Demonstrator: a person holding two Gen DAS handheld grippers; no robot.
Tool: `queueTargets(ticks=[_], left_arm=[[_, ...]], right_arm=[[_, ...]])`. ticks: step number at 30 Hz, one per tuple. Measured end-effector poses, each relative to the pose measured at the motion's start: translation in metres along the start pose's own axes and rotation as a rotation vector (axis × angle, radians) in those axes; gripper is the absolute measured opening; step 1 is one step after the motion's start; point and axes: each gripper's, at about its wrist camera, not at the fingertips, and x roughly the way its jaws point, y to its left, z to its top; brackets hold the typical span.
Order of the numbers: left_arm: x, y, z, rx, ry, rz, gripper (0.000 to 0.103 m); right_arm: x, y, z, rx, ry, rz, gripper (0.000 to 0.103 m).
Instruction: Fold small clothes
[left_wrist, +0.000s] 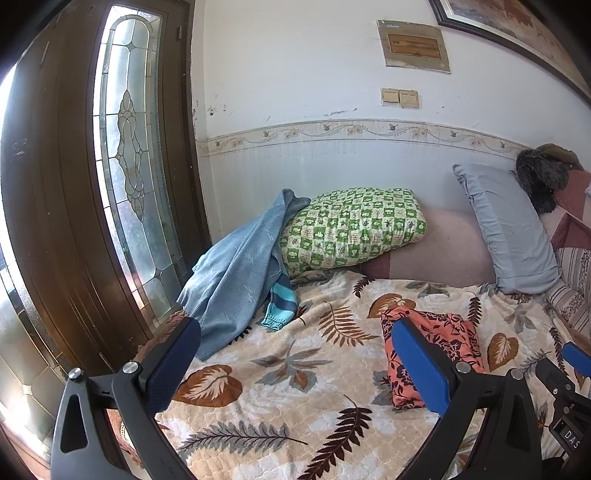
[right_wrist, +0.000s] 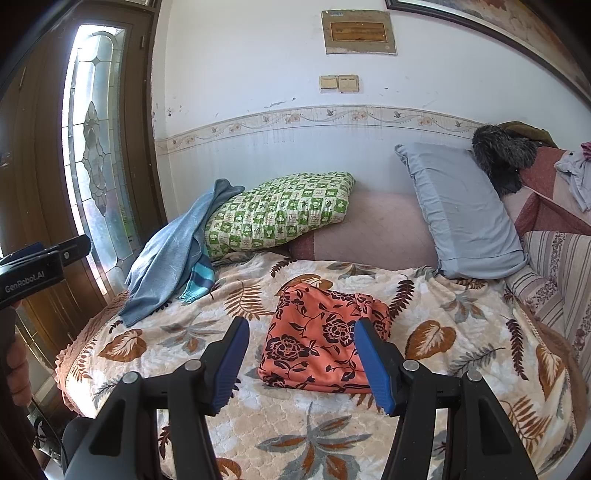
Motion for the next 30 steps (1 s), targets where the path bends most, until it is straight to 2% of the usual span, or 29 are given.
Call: queueTargets(ticks=[30], left_arm=[[0.0002, 0.0025, -0.0029, -0.003, 0.002, 0.008, 0.103]], right_arm=[[0.002, 0.0013, -0.0012, -0.005, 0.0, 0.003, 0.063]])
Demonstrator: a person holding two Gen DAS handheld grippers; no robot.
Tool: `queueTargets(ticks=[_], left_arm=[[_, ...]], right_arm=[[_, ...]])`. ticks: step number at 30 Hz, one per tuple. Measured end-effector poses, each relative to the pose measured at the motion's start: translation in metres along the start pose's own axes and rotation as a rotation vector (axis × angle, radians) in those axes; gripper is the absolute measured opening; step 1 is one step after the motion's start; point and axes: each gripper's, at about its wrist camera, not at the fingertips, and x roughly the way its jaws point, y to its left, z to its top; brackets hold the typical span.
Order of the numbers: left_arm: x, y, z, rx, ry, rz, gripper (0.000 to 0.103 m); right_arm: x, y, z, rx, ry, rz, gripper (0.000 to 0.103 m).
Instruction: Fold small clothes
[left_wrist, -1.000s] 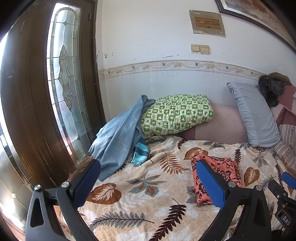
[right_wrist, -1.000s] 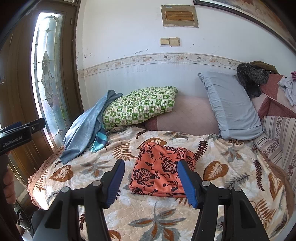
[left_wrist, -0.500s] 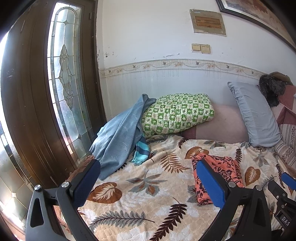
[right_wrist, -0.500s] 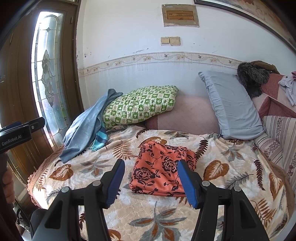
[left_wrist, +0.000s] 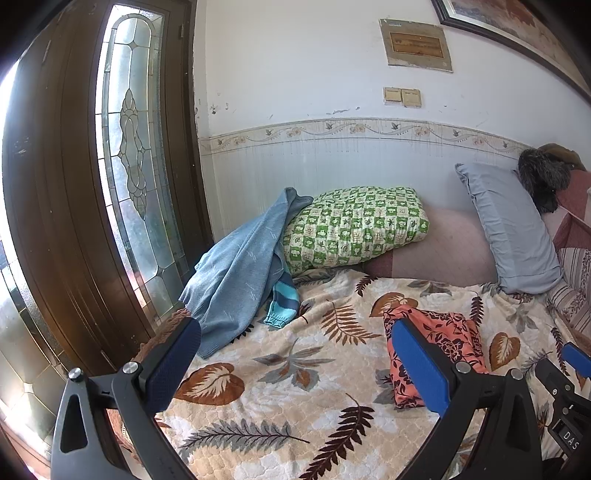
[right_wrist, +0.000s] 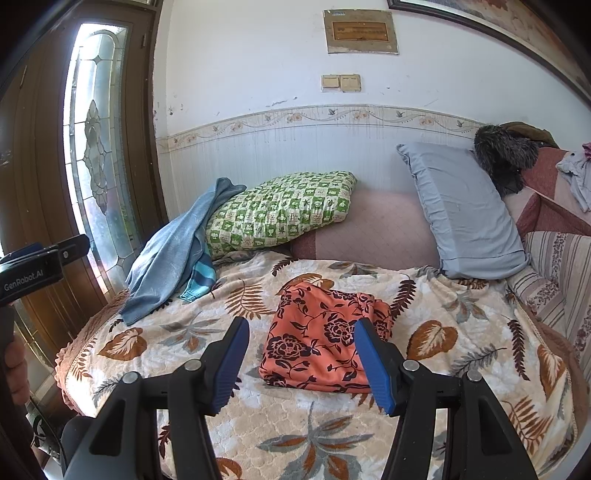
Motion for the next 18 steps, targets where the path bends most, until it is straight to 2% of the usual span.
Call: queueTargets(ticks=[18], left_arm=[[-0.0017, 0.0002, 0.0022, 0.002, -0.005, 0.013, 0.103]], right_arm=[[0.0002, 0.0006, 0.0019, 0.002, -0.002, 0.001, 0.063]])
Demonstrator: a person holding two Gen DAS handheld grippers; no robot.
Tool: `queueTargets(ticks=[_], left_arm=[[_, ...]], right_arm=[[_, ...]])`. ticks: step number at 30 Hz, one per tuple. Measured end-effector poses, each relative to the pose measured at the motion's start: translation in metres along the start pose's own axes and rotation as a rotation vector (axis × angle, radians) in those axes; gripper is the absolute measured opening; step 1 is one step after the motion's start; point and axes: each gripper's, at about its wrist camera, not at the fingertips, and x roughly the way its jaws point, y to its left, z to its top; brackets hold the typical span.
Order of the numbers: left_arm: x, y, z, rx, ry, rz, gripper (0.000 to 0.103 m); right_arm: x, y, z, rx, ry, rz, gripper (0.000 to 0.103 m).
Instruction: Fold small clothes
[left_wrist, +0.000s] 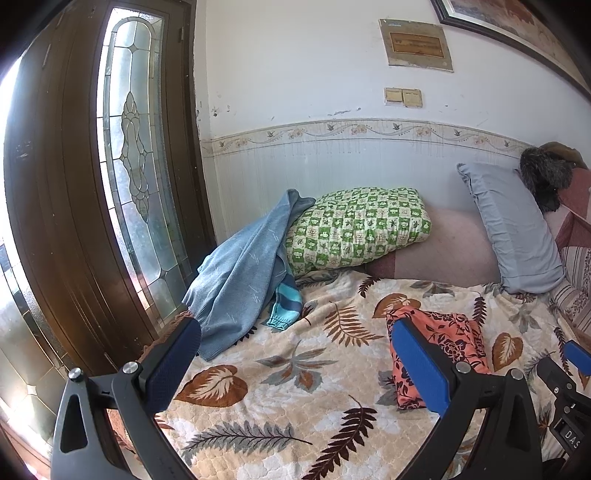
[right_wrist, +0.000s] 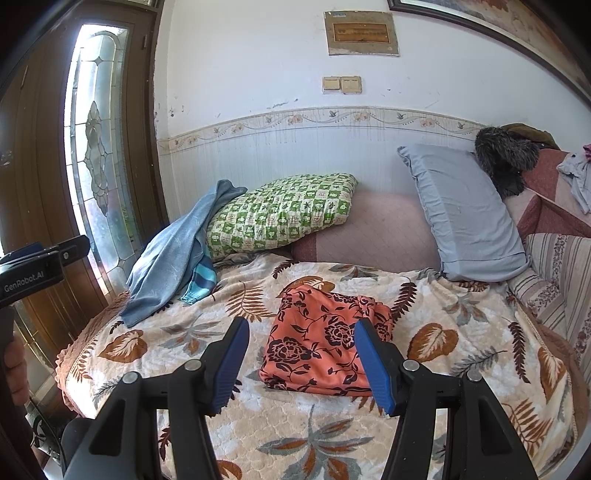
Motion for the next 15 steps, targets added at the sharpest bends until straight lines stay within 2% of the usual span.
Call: queueTargets(ticks=[15], left_arm=[[-0.0019, 0.0035, 0.0004, -0.008, 0.001, -0.007, 0.103]], right_arm=[[0.0015, 0.0023, 0.0039, -0.005, 0.001, 0.004, 0.063]])
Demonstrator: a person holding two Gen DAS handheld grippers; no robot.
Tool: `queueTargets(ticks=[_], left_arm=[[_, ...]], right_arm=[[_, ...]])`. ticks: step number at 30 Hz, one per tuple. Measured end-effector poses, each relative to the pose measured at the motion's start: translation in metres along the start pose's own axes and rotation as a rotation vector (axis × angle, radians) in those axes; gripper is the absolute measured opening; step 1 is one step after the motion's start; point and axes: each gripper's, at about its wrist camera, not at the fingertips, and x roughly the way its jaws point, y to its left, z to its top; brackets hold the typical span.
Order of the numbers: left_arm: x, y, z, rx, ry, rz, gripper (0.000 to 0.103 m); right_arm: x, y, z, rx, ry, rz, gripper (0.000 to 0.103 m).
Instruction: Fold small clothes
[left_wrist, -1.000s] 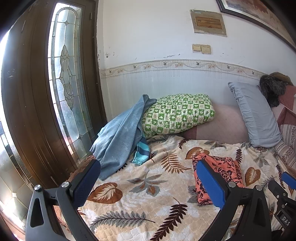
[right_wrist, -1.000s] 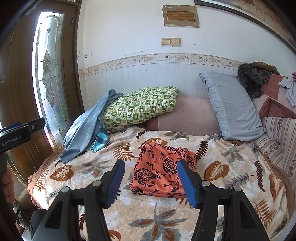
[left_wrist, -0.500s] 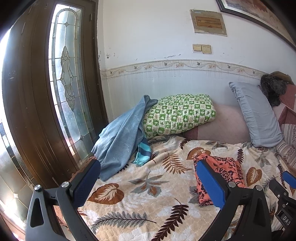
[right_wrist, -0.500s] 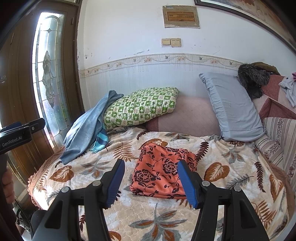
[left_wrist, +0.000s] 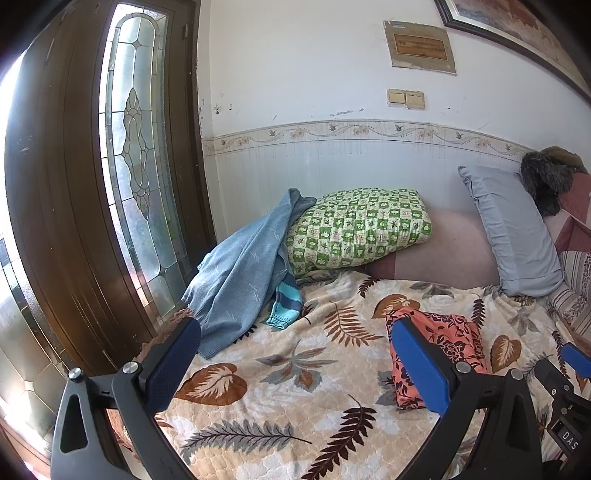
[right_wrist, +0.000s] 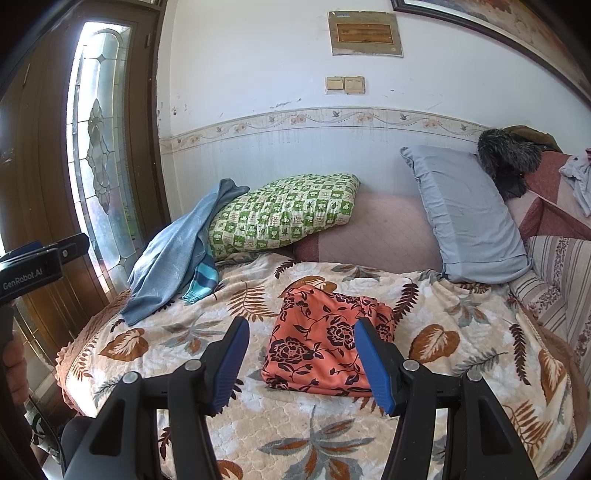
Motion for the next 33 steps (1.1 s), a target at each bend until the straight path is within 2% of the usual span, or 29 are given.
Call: queueTargets(ticks=[33], left_arm=[[0.0024, 0.0038, -0.0052, -0.006, 0.013, 0.004, 0.103]], right_arm=[[-0.0007, 0.0097, -0.0013, -0.01, -0.007, 0.005, 0.063]])
